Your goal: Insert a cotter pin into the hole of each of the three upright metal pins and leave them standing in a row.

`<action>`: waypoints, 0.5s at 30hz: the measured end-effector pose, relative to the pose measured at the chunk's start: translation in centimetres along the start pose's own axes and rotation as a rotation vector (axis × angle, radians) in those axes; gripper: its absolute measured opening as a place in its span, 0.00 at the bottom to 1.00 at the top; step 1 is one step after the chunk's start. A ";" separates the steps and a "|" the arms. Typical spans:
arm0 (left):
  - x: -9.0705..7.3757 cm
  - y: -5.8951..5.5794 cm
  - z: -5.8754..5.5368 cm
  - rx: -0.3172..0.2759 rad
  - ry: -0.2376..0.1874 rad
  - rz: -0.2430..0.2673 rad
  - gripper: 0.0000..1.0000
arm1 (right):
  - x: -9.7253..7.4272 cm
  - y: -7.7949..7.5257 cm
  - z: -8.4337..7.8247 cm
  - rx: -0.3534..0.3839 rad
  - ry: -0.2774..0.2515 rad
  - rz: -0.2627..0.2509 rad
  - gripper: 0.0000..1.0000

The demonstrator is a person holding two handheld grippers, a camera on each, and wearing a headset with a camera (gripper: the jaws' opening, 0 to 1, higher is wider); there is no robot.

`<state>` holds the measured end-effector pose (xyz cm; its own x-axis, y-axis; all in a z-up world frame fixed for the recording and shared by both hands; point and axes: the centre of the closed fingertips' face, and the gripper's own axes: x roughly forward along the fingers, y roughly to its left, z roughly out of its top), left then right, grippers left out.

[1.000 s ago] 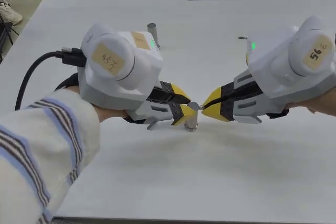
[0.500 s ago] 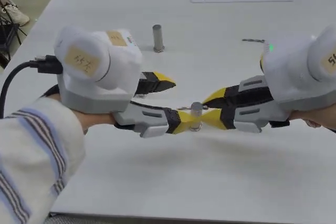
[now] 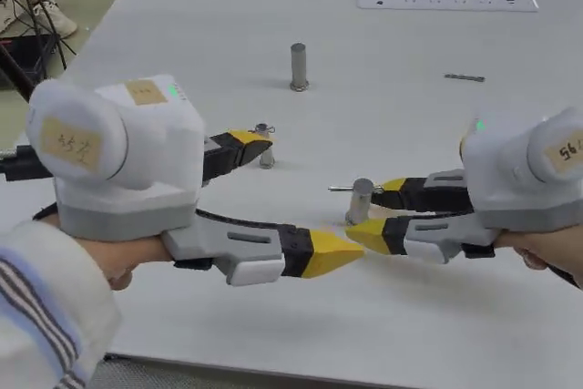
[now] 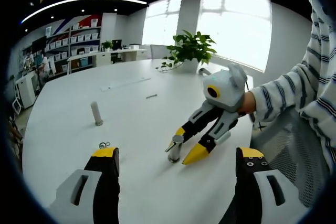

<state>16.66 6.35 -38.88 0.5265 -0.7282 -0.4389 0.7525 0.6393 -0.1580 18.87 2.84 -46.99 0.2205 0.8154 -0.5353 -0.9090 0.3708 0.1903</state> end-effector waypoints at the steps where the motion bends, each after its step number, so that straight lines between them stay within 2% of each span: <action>1: -0.1 0.3 0.2 -0.012 -0.019 0.020 0.95 | 0.1 -0.2 -0.1 0.009 -0.002 -0.011 0.26; 2: -0.4 0.3 0.1 -0.012 -0.020 0.018 0.99 | 0.1 -0.4 -0.1 0.013 -0.002 -0.019 0.25; 5: -0.9 0.5 -0.1 -0.022 -0.023 0.031 0.99 | 0.4 -1.0 -0.8 0.004 0.029 -0.053 0.25; 13: -2.4 1.2 -0.3 -0.046 -0.044 0.075 0.99 | 1.1 -0.4 -0.2 0.035 -0.003 -0.058 0.24; 15: -2.9 1.7 -0.2 -0.030 -0.052 0.108 0.99 | 1.2 -0.4 -0.1 0.046 -0.012 -0.065 0.23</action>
<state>16.28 9.60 -38.08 0.6246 -0.6657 -0.4083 0.6784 0.7215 -0.1386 19.52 3.61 -47.75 0.2833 0.7940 -0.5378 -0.8753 0.4433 0.1933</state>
